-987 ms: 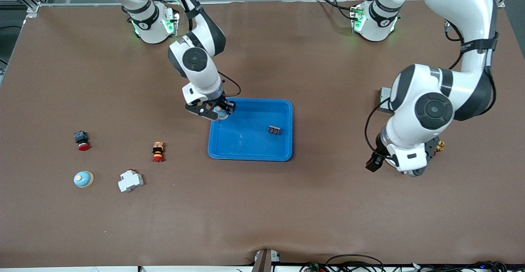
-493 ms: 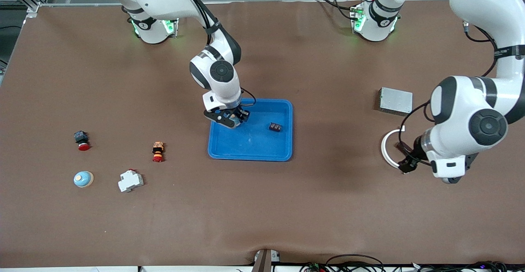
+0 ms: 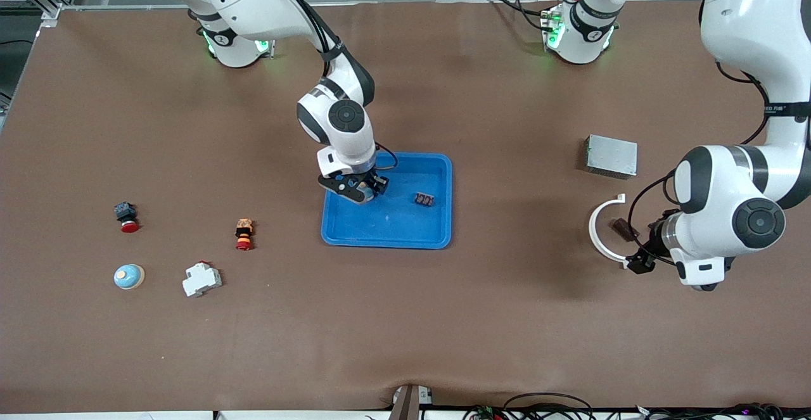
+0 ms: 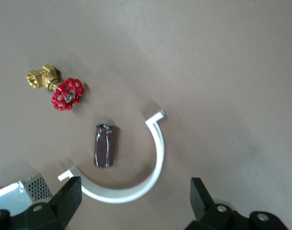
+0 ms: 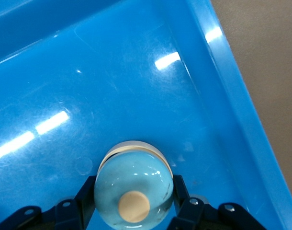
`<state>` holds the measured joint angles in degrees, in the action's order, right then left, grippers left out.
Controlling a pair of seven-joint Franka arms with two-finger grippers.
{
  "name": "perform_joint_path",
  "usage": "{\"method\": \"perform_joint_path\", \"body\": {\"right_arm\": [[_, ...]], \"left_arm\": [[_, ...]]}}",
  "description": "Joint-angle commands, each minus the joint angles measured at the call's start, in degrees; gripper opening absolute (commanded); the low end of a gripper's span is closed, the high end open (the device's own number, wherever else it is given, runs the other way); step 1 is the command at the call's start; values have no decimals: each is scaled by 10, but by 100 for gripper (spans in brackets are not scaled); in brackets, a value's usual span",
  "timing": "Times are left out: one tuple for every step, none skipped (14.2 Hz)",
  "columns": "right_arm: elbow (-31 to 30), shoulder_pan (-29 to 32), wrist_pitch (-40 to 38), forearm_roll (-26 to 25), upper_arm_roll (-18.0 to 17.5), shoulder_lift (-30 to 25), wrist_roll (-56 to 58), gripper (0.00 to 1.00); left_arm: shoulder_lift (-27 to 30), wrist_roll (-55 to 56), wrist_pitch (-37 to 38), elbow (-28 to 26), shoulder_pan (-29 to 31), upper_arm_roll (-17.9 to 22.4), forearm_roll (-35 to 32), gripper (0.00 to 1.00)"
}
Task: Place electrolytic capacitor and blue bell in tray
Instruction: 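Carry the bell over the tray while the left gripper reaches another capacitor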
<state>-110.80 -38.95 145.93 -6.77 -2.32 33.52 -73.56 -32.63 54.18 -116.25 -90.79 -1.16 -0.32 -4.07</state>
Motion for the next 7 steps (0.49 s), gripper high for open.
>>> {"method": "perform_joint_path", "body": {"right_arm": [[11,-4,3,-13,6,19,-19,87],[10,-6,1,-14,6,18,-18,100],[11,-6,1,-15,9,18,-18,100],[16,-6,-6,-15,10,16,-17,100],[25,-3,-11,-14,10,15,-15,100],[38,0,-35,-14,9,11,-13,100],[67,2,-90,-13,8,6,-8,100]], "left_arm": [[19,-9,-44,-61,5,-4,-14,100],[20,-9,-53,-78,5,-3,-15,100],[22,-10,-72,-98,10,-3,-15,100],[27,-12,-100,-124,17,-3,-22,100],[31,-11,-126,-147,19,-4,-31,100],[32,-11,-150,-162,19,-3,-31,100],[28,-11,-167,-172,26,-3,-33,100]]}}
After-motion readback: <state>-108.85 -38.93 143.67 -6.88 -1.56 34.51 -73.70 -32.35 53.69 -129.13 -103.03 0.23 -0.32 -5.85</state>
